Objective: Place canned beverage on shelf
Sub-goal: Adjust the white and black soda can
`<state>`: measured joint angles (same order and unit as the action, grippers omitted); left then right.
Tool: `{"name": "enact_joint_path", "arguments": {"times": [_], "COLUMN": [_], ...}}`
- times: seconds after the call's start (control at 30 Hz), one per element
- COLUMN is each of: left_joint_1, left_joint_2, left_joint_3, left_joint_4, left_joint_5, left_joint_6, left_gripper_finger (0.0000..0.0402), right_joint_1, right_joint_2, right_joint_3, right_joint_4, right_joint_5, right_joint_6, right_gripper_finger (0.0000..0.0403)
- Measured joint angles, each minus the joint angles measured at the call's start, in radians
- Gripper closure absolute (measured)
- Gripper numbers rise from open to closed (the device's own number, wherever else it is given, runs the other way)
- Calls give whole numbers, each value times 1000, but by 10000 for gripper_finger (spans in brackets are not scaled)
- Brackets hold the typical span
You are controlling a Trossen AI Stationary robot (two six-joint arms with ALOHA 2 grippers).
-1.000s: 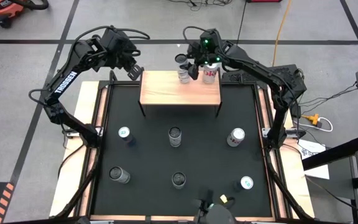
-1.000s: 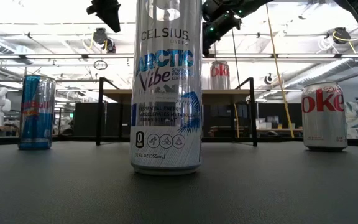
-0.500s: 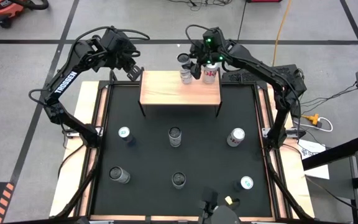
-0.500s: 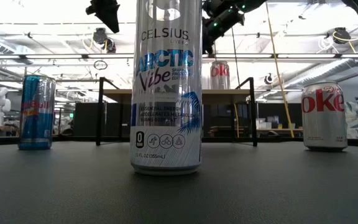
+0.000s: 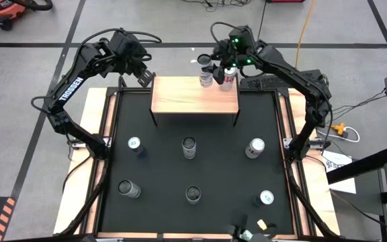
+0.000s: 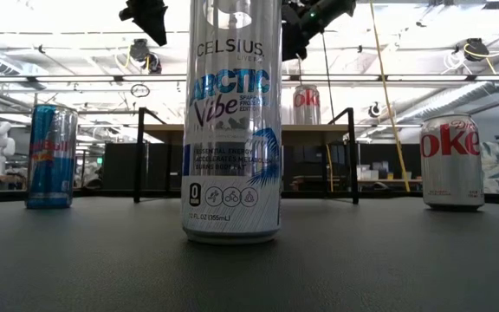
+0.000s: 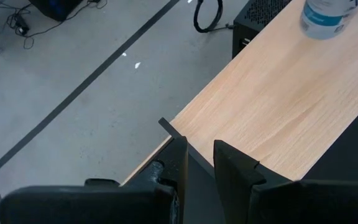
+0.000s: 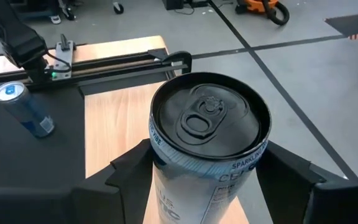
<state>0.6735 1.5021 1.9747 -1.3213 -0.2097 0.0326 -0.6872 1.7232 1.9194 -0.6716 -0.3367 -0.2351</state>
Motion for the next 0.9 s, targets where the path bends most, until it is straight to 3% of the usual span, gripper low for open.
{"name": "enact_joint_path", "arguments": {"times": [0.3, 0.57, 0.9], "left_joint_1": [0, 0, 0], "left_joint_2": [0, 0, 0], "left_joint_3": [0, 0, 0], "left_joint_4": [-3, -4, 5], "left_joint_5": [-1, -1, -2], "left_joint_6": [0, 0, 0], "left_gripper_finger": [325, 325, 325], "right_joint_1": [-20, -40, -40], "right_joint_2": [-48, -153, -167], "right_joint_3": [-100, -325, -382], "right_joint_4": [31, 275, 320], "right_joint_5": [1, -25, -31], "right_joint_6": [15, 46, 57], "right_gripper_finger": [179, 179, 179]}}
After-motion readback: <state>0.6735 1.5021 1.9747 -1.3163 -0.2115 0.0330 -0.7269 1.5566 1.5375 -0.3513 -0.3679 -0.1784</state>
